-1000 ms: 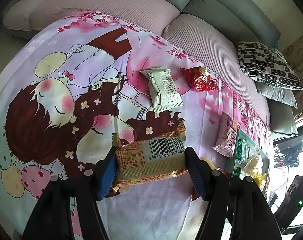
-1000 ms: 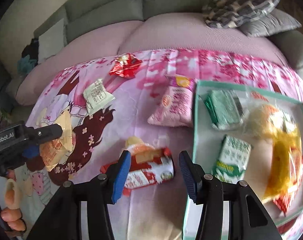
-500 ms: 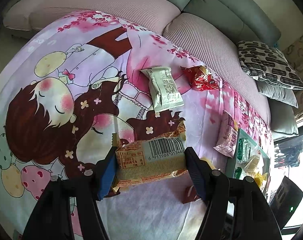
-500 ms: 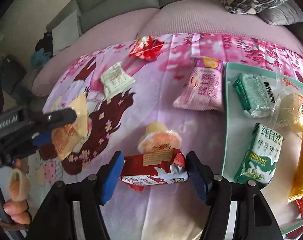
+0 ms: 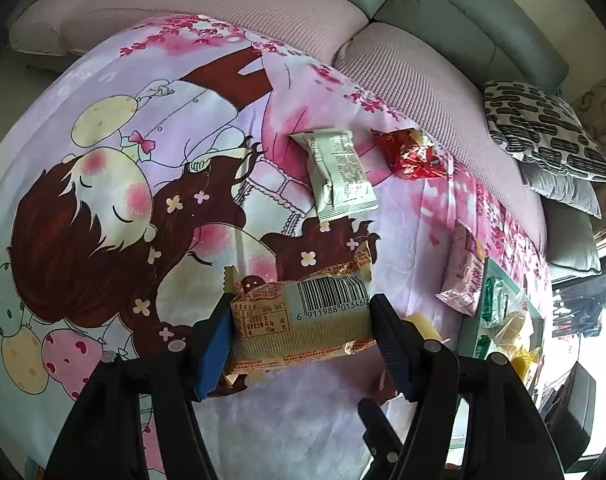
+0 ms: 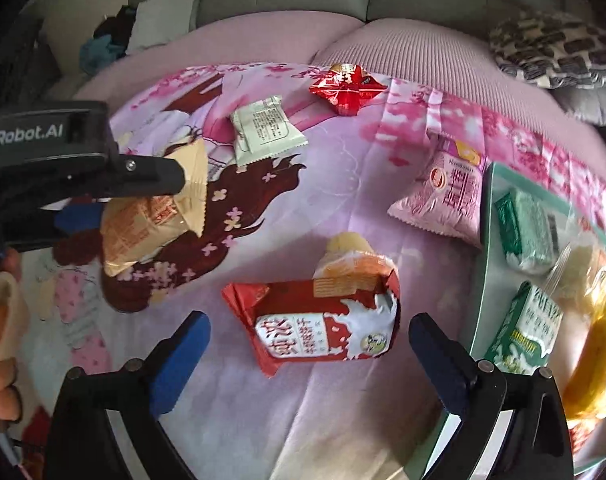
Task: Organize snacks
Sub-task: 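Hold the biscuit pack with the left tool while the right tool regrasps the red-white carton, then carry the biscuit pack with the left tool while the right tool carries the carton to the tray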
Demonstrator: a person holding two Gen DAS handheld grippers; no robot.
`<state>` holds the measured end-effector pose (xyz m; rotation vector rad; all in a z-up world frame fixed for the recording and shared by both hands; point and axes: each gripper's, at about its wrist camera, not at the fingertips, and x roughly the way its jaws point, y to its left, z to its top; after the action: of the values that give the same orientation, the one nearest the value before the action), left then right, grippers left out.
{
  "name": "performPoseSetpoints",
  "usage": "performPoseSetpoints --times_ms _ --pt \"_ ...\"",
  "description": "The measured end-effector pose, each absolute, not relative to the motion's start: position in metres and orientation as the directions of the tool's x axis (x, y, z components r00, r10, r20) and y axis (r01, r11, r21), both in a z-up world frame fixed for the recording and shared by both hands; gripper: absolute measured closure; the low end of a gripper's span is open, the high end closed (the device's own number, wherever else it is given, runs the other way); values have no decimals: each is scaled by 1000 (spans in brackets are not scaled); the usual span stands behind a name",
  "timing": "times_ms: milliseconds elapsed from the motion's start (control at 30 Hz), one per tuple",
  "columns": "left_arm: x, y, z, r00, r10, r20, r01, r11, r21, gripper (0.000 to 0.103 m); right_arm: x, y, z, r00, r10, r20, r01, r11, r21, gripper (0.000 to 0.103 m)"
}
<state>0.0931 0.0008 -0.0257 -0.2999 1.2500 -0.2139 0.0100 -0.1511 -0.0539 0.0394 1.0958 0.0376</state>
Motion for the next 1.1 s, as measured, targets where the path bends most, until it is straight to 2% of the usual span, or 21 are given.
performPoseSetpoints --times_ms 233,533,1100 --pt "98 -1 -42 269 -258 -928 -26 961 -275 35 14 -155 -59 447 -20 -894 28 1000 -8 5" --pt "100 -5 -45 261 -254 -931 -21 963 -268 35 14 -155 -57 444 -8 -896 35 999 8 34" --pt "94 -13 -24 308 -262 -915 32 964 -266 35 -3 -188 -8 537 -1 -843 151 984 95 36"
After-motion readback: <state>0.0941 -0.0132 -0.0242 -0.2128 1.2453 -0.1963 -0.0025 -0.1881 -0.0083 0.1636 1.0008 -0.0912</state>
